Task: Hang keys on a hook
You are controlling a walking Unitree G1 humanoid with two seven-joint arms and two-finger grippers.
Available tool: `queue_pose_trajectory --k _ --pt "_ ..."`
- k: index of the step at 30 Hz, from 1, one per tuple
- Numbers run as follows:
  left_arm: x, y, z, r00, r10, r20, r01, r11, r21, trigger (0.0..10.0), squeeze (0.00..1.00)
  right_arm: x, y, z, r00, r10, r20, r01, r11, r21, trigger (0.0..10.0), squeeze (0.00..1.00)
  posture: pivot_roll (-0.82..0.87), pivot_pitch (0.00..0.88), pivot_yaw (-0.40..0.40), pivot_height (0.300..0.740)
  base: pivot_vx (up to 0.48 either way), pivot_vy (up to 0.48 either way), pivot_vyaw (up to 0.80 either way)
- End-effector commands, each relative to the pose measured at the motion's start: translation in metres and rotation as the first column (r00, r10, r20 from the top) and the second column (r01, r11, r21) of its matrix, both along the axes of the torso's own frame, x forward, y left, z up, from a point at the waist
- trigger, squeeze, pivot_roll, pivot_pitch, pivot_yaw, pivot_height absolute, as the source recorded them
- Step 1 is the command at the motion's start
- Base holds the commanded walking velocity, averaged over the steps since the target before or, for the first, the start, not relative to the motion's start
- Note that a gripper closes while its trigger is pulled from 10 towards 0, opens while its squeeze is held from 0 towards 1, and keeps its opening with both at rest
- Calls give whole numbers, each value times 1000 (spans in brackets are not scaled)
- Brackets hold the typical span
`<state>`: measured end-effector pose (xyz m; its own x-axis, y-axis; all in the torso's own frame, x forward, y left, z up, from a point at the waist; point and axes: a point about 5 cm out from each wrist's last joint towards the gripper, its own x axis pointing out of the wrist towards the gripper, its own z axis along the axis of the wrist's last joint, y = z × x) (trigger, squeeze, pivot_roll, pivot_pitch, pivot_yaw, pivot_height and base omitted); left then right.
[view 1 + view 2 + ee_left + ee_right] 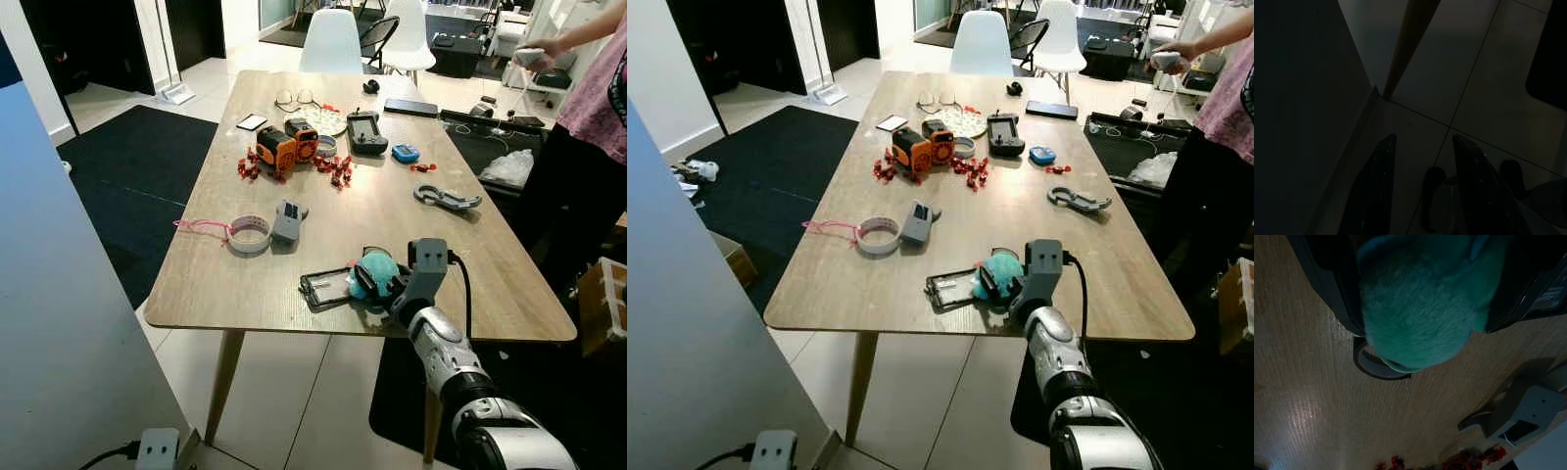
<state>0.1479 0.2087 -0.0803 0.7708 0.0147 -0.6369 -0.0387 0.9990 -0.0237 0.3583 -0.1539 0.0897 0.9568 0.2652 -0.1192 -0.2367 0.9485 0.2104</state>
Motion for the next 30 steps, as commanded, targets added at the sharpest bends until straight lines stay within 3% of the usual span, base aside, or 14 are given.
queue_pose_trajectory --k 1,3,4,5,16,30 --pt "-5 -3 -3 1000 -4 -30 4 1000 -6 10000 0 -8 2 -19 995 6 -97 -7 1000 -6 7176 0 59 86 -53 740 0 0 0" --pt "-5 -3 -4 1000 -4 -30 4 1000 -6 10000 0 -8 2 -19 995 6 -98 -8 1000 -12 7176 0 59 86 -53 740 0 0 0" --pt "-5 -3 -4 1000 -4 -31 4 1000 -6 10000 0 -8 1 -19 995 0 -100 -2 1000 -15 3961 0 60 87 -54 740 0 0 0" --pt "-5 -3 -4 999 -4 -32 4 1000 -6 10000 0 -8 0 -19 994 -17 -106 15 1000 -16 0 0 61 87 -54 740 0 0 0" --pt "-7 -6 -6 998 -25 -51 24 1000 -6 10000 0 -13 -11 -30 984 -71 -164 66 997 -40 0 0 60 94 -53 740 0 0 0" --pt "-11 -6 -7 997 -36 -70 35 999 -7 10000 0 -17 -12 -37 977 -91 -195 87 996 -28 0 0 59 97 -52 740 0 0 0"
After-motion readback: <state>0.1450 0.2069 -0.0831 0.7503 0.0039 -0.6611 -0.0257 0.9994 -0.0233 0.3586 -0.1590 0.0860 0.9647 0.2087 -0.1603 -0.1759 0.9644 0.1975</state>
